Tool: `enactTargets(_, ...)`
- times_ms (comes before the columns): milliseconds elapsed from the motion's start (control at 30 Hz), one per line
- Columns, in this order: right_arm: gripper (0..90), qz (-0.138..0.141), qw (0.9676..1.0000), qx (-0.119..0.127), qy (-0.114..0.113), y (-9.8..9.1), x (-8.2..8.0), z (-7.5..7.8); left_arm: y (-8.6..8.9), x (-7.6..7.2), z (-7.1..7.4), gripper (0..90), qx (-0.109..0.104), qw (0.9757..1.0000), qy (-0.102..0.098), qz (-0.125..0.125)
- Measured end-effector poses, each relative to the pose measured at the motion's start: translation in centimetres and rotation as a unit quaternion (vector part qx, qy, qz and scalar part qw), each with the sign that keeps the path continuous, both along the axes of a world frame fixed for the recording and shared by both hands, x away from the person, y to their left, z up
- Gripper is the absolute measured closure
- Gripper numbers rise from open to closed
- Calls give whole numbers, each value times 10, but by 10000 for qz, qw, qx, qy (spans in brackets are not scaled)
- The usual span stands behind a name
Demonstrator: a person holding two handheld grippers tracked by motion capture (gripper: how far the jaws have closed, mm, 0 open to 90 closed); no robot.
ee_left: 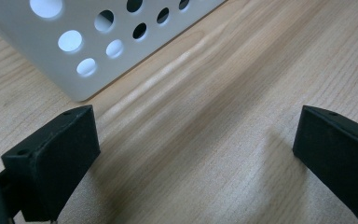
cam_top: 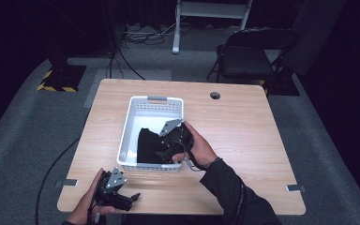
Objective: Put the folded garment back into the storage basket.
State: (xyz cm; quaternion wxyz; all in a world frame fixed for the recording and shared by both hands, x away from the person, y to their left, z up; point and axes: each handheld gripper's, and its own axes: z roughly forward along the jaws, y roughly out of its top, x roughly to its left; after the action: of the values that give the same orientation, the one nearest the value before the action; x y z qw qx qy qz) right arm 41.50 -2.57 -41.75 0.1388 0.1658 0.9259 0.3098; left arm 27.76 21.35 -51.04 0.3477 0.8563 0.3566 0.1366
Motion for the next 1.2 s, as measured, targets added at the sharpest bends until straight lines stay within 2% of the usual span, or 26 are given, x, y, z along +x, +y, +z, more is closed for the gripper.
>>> enactTargets(300, 63, 67, 9999, 64, -129, -8, -6, 10, 0, 0, 0, 2, -2, 10000, 2, 6)
enactTargets(600, 63, 41, 9996, -38, -289, -13, -8, 14, 0, 0, 0, 2, -2, 10000, 2, 4)
enactTargets(1200, 64, -73, 9993, -33, -371, -32, -13, 19, 0, 0, 0, 2, 0, 10000, 4, 4)
